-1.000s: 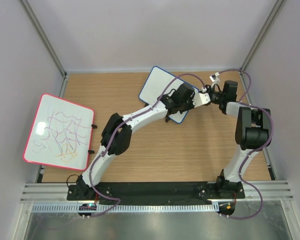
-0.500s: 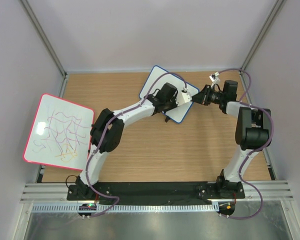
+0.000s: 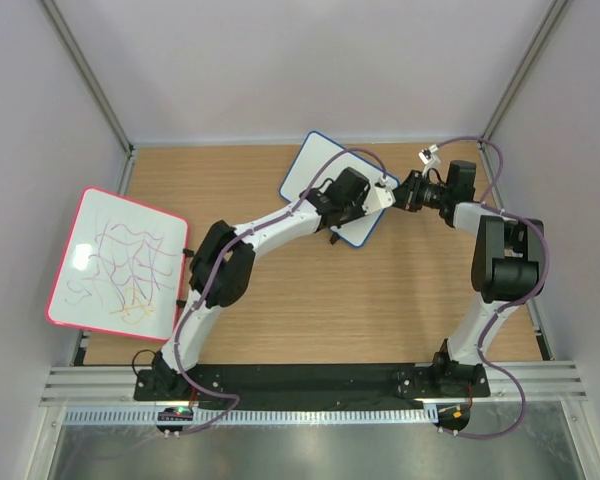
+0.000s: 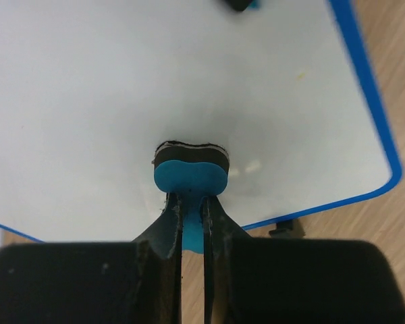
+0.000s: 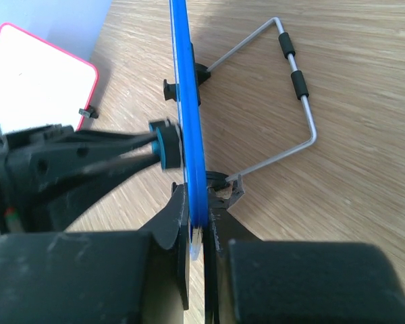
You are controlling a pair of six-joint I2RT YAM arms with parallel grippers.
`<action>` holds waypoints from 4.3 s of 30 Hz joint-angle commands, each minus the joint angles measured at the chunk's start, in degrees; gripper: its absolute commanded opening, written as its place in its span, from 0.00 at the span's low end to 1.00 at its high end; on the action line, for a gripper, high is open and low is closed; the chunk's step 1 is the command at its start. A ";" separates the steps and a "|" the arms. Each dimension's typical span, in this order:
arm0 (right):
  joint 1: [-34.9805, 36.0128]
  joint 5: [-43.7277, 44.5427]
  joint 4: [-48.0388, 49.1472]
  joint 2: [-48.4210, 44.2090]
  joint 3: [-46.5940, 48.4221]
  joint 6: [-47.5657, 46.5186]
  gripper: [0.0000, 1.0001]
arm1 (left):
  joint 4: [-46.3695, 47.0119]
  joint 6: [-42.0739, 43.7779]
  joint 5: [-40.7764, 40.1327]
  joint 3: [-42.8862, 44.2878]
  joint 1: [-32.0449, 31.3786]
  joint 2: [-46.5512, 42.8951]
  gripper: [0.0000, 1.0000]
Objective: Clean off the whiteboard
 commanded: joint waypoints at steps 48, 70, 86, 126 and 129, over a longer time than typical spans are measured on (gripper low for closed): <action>1.87 9.88 -10.22 -2.26 0.67 -8.78 0.06 | 4.25 -14.39 19.05 -31.37 23.36 -22.64 0.87; 1.87 10.23 -12.42 -3.57 0.32 -9.84 0.06 | -2.34 -17.14 16.69 -7.72 18.09 -0.74 0.20; 1.34 12.07 -17.25 -5.33 0.93 -12.64 0.06 | -3.74 -14.33 19.66 -2.80 15.01 3.83 0.00; -5.08 24.47 -25.34 -17.46 -14.53 -4.92 0.16 | -6.47 -15.30 13.35 -7.35 10.87 -10.91 0.67; -5.08 25.60 -24.82 -18.60 -14.80 -4.13 0.22 | -6.91 -15.12 14.49 -13.94 13.25 -17.33 0.70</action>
